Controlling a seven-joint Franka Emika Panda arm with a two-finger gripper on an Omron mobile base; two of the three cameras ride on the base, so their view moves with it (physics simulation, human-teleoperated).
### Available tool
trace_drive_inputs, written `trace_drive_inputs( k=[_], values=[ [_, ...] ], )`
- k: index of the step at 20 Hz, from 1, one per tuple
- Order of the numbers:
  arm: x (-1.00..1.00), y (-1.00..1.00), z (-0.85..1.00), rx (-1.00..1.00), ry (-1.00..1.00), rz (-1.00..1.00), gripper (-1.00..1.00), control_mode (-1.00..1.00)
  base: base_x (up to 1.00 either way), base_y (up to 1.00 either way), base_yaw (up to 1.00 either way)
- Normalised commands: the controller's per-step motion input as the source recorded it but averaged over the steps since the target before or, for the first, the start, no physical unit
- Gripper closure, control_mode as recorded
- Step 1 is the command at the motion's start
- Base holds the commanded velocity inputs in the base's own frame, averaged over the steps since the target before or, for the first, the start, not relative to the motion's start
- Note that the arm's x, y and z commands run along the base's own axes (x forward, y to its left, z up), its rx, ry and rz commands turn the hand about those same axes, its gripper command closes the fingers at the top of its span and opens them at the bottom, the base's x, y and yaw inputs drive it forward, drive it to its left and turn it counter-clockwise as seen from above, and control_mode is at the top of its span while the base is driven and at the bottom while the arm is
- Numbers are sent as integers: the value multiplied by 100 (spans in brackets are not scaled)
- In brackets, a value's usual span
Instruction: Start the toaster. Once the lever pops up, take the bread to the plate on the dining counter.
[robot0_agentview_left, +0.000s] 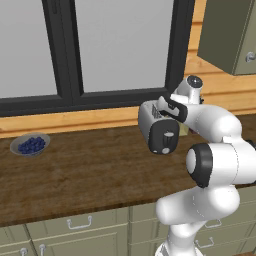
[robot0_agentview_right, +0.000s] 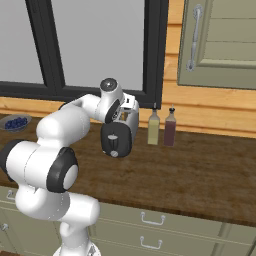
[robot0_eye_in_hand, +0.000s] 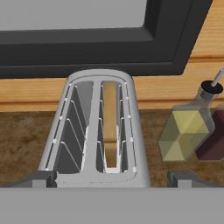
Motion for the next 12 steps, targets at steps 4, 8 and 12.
trace_drive_inputs(
  k=[4,8,12],
  values=[
    [1,0,-1,0,0,0,-100,-100,0,0,0],
    [7,0,-6,0,0,0,-100,-100,0,0,0],
    [16,6,-8,0,0,0,-100,-100,0,0,0]
  ],
)
